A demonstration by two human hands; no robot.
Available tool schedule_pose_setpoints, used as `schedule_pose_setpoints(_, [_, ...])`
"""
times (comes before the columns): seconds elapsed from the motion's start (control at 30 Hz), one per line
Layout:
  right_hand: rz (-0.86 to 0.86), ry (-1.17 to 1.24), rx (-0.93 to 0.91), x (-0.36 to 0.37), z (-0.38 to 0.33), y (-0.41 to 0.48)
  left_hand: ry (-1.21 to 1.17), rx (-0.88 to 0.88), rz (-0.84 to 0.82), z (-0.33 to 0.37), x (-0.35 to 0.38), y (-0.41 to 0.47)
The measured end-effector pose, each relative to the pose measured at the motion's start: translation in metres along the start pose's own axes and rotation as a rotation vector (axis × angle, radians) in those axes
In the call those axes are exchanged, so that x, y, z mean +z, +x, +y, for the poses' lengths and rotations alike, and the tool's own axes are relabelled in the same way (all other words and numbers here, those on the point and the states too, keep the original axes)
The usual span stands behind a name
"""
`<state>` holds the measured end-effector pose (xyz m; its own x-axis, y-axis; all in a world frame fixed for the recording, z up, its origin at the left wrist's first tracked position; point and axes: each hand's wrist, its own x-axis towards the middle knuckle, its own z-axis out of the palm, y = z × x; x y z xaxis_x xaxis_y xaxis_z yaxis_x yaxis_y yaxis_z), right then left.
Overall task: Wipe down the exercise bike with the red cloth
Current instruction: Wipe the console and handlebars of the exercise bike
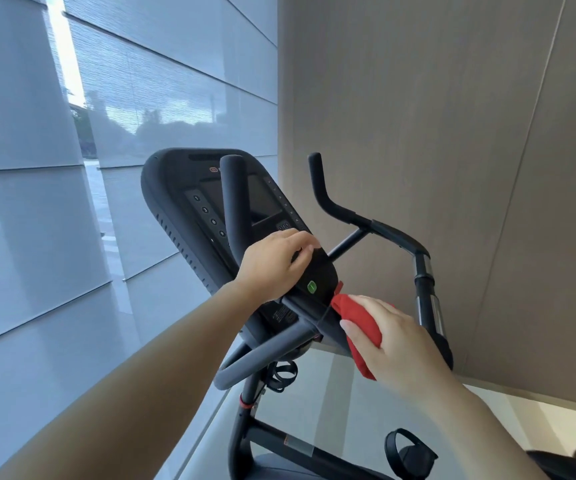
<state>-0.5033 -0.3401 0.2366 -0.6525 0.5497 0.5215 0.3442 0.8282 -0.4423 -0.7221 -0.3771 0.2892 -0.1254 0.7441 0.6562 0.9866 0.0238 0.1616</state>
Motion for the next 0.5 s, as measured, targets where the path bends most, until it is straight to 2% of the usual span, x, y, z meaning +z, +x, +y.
schedule_pose_setpoints(0.07, [0.049, -0.007, -0.006, 0.000, -0.002, -0.003, -0.136, 0.037, 0.012, -0.002, -0.009, -0.006])
schedule_pose_setpoints(0.13, [0.081, 0.032, 0.009, -0.001, -0.005, -0.004, -0.167, 0.075, 0.031, -0.011, -0.024, -0.012])
schedule_pose_setpoints(0.27, [0.128, 0.199, 0.029, 0.004, -0.024, 0.018, -0.131, 0.097, 0.125, -0.046, -0.058, -0.026])
schedule_pose_setpoints(0.37, [0.203, 0.239, 0.003, 0.018, -0.047, 0.048, -0.107, 0.056, 0.175, -0.078, -0.081, -0.034])
schedule_pose_setpoints(0.5, [0.289, 0.307, 0.009, 0.038, -0.078, 0.098, -0.023, 0.021, 0.133, -0.119, -0.100, -0.034])
